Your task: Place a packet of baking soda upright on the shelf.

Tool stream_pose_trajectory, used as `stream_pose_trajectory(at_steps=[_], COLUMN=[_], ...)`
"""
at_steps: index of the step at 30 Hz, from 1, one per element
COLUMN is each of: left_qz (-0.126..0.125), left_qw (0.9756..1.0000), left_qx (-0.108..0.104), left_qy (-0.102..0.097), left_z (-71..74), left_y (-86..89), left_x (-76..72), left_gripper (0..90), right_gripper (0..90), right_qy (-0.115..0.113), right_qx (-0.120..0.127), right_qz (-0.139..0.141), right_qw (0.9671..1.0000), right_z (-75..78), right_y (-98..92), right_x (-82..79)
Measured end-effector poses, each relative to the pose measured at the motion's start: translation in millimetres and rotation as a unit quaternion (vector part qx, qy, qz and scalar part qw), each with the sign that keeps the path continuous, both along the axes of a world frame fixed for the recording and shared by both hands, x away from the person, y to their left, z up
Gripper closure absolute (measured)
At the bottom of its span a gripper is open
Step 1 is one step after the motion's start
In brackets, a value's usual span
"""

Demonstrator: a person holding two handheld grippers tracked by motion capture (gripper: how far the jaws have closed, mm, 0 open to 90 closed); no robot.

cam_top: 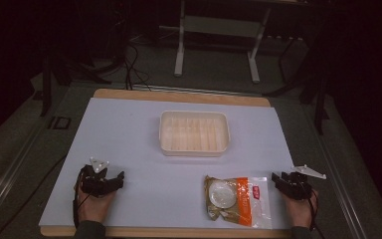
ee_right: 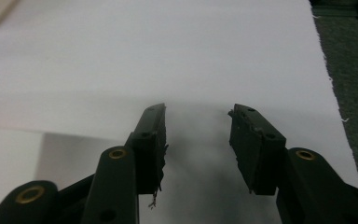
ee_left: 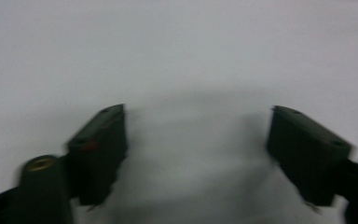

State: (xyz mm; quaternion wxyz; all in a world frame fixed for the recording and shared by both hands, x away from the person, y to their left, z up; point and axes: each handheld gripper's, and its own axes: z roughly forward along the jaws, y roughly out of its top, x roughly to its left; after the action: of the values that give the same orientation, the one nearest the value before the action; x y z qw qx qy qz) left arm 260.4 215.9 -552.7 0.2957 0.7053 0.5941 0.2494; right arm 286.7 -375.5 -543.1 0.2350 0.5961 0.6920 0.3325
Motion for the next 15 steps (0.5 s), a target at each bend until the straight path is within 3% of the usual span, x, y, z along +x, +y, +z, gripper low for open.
stream_pose_trajectory(at_steps=[4, 5, 6, 15], left_qz=[-0.017, -0.017, -0.034, -0.067], left_qw=[0.9998, 0.9998, 0.9993, 0.9975], left_qx=[-0.003, -0.003, -0.005, -0.012], left_qy=[-0.010, -0.010, -0.013, -0.019], left_z=[0.7, 0.7, 0.9, 0.8], left_y=[0.9, 0.9, 3.5, 7.3], left_x=[-3.1, -3.1, -3.1, -2.9], left_gripper=[45.8, 45.8, 50.1, 53.4], right_gripper=[56.0, 56.0, 56.1, 55.0], right_qy=[-0.008, -0.011, -0.014, -0.014], right_qx=[0.008, 0.013, 0.019, 0.038], right_qz=[0.011, 0.015, 0.019, 0.051], right_qw=[0.9999, 0.9997, 0.9995, 0.9979], right_z=[4.7, 7.0, 10.6, 20.4], right_y=[1.2, 2.0, 3.1, 1.6], right_x=[-3.8, -5.2, -6.9, -13.8])
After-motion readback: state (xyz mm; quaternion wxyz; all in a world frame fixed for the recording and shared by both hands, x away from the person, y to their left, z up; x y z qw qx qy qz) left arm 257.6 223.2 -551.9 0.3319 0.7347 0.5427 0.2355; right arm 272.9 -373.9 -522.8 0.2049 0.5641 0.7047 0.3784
